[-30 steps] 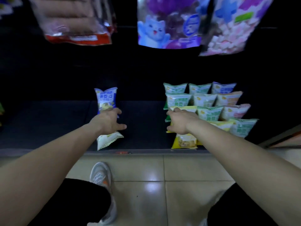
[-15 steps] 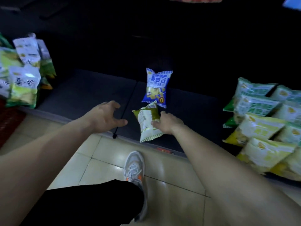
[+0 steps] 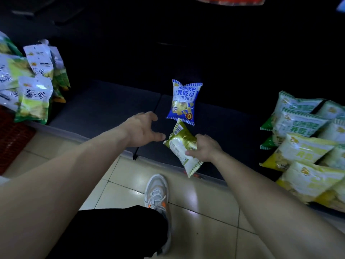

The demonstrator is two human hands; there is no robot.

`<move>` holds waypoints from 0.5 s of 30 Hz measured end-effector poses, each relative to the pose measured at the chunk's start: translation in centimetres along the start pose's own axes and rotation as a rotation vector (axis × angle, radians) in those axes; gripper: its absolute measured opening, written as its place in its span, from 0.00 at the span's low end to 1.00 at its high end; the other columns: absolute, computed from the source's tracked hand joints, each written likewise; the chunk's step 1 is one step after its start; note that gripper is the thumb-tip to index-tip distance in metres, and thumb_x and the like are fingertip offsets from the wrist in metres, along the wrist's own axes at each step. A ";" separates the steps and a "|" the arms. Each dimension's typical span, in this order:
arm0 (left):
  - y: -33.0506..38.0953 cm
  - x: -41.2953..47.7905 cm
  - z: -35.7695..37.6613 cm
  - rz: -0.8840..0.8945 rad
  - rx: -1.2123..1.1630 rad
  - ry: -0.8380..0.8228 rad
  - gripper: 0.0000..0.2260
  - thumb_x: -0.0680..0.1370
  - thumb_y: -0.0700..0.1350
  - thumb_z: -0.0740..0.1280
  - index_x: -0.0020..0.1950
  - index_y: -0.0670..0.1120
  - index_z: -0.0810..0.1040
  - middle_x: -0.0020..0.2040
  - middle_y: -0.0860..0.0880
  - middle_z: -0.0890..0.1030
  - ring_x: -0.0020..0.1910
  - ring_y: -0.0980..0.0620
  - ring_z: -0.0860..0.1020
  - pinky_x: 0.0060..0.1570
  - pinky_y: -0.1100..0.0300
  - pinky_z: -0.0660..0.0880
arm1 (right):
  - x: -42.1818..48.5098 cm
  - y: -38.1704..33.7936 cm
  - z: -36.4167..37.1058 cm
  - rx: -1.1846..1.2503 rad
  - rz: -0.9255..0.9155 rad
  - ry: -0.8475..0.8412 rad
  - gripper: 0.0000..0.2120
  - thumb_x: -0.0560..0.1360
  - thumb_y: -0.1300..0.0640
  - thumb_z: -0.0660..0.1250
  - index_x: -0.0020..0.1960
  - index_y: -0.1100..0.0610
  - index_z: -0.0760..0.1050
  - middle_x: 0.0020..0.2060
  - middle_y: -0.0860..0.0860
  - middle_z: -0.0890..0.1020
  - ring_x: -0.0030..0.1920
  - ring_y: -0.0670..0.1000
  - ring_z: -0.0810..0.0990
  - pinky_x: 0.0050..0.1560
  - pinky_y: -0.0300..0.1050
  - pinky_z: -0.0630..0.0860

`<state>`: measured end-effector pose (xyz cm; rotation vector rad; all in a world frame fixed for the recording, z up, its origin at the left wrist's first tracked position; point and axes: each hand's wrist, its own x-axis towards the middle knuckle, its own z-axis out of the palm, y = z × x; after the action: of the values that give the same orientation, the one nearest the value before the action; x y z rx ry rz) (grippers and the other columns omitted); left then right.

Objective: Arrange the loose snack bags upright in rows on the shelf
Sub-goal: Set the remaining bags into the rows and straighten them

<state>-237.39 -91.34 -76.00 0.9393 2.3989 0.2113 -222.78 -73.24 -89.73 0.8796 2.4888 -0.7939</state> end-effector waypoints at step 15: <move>11.8 -4.3 0.8 0.407 -0.142 -0.041 0.39 0.64 0.59 0.80 0.72 0.59 0.68 0.65 0.59 0.74 0.64 0.57 0.72 0.64 0.58 0.71 | -19.4 6.1 -15.1 -0.343 -0.230 0.071 0.43 0.67 0.36 0.75 0.76 0.46 0.61 0.65 0.49 0.73 0.67 0.53 0.71 0.62 0.48 0.71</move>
<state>-227.53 -85.45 -70.91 1.3400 2.1010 0.5004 -207.07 -68.62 -70.48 0.5173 2.7097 -0.3862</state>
